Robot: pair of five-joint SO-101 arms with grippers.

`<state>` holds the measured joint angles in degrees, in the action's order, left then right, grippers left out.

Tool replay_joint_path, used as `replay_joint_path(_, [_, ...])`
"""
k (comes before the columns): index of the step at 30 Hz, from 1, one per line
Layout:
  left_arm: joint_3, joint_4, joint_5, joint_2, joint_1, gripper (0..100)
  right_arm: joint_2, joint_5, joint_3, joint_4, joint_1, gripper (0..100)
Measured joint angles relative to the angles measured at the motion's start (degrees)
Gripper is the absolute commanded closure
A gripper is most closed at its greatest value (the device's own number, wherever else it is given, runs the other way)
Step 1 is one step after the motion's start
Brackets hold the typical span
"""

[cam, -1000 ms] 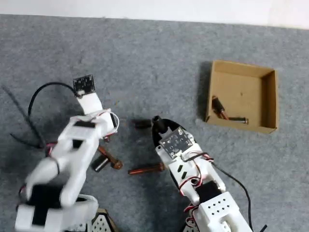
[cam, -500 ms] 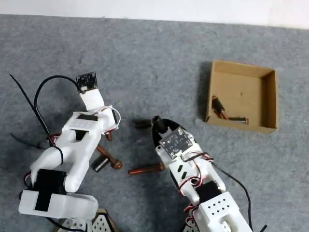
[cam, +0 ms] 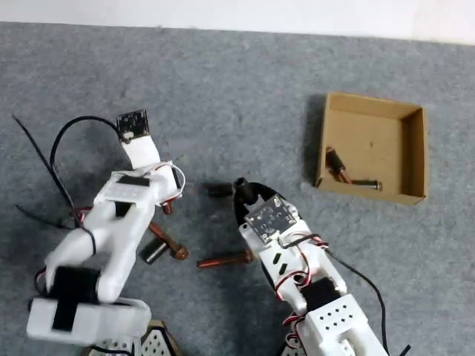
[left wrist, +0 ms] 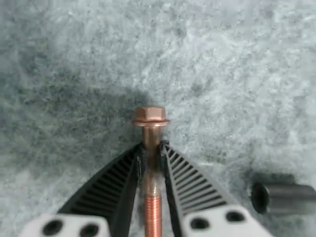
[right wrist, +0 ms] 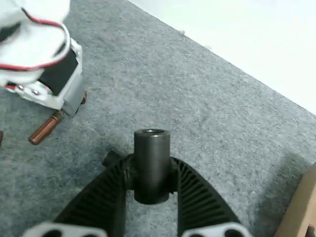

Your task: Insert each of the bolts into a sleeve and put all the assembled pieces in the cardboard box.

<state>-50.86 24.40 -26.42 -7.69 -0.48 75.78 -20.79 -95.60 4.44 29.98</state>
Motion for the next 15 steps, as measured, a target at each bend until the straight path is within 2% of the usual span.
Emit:
replay_joint_path(5, [-10.7, -3.4, 0.0, -15.0, 2.0, 99, 0.0, 0.0, 0.0, 0.0, 0.0, 99.3])
replay_joint_path(15, [-40.6, -24.8, 0.1, -53.9, 4.1, 99, 0.0, 0.0, 0.0, 0.0, 0.4, 99.3])
